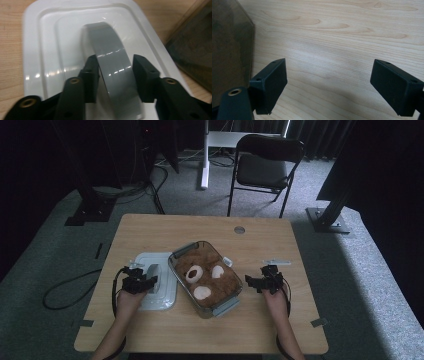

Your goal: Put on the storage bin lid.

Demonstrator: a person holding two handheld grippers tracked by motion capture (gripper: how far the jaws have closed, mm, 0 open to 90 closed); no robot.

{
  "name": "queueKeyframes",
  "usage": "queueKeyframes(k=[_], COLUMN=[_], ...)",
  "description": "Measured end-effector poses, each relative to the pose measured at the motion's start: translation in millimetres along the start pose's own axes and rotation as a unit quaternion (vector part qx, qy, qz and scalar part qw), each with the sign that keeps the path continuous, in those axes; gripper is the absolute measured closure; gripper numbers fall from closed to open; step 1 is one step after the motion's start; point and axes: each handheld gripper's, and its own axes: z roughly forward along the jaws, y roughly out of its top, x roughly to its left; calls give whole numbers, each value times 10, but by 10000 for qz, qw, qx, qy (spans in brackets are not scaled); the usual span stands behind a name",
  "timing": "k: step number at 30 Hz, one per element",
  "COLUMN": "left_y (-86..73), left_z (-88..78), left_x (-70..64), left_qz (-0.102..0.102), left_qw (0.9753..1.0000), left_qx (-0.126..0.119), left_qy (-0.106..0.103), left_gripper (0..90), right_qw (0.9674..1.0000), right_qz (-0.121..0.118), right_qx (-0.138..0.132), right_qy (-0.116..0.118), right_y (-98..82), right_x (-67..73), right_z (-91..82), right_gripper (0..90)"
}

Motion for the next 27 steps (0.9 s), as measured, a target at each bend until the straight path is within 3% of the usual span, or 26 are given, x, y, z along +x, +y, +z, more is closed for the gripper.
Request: queueKeyframes(k=[3,7,16,19,22,27], left_y=[3,18,51,67,101,168], left_z=[-27,-98,-380,-486,-600,-794], left_x=[55,62,139,199,245,321], left_qz=[-202,-161,-251,-391,-393,-441], left_qw=[9997,9997,9983,9972,9964,9940], left_qx=[-80,-157,-457,-572,-727,-997], left_qy=[-131,-133,-244,-296,-196,-117], left_gripper=[669,676,678,678,678,678], right_qw=[10000,9999,9972,9953,9926,9897], right_qz=[11,52,-41,-165,-256,-495], right_qx=[-4,-5,49,152,225,283], right_qy=[16,147,751,943,1162,1310], right_y=[-3,-23,-96,-123,-149,-203], right_x=[4,20,112,202,307,482], right_z=[6,34,112,153,170,162], right_gripper=[133,133,131,131,140,139])
